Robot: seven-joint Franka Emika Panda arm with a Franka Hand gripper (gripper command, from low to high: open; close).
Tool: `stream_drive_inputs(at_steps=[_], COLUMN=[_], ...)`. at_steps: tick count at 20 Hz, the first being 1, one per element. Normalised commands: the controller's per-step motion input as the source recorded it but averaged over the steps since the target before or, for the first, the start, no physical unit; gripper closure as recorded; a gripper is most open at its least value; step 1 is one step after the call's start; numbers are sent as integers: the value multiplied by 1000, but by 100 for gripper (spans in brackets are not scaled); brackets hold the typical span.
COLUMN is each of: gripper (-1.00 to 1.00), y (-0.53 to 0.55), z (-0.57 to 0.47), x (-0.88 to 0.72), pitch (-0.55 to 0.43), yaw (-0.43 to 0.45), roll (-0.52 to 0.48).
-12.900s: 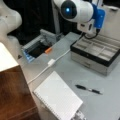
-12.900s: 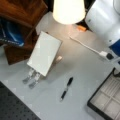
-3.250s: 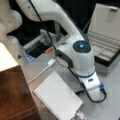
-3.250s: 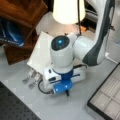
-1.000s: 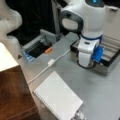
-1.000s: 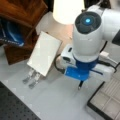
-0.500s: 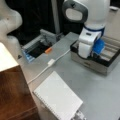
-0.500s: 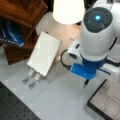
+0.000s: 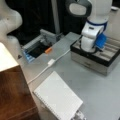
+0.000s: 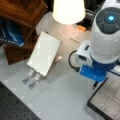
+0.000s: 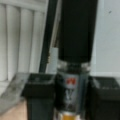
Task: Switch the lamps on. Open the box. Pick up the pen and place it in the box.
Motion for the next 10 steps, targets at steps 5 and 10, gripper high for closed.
stream_drive_inputs(at_steps=[5,10], gripper=[100,100], y=[432,366], z=[98,56], x=[156,198], pitch=[151,134], yaw=[-268,-243], roll=[25,13])
